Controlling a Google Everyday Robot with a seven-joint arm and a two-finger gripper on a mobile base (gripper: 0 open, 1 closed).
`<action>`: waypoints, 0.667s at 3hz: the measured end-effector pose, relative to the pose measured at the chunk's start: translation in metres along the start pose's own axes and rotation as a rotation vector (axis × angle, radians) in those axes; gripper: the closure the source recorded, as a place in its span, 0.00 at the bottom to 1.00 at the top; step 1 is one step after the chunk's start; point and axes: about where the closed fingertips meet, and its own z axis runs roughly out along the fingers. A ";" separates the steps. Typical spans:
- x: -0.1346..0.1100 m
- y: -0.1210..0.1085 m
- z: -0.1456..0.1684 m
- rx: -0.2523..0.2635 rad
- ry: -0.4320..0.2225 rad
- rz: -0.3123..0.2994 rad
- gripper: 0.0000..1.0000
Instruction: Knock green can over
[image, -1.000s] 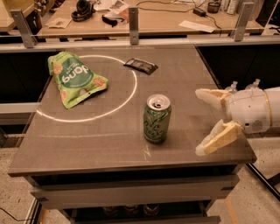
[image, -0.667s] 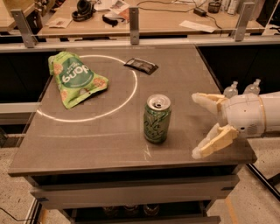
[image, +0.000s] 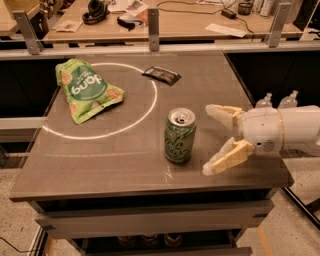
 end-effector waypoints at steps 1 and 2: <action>-0.008 0.003 0.023 -0.058 -0.036 -0.008 0.00; -0.011 0.009 0.044 -0.130 -0.061 -0.010 0.00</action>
Offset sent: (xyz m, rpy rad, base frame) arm -0.0002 0.0672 -0.0115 0.1004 0.0414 0.2045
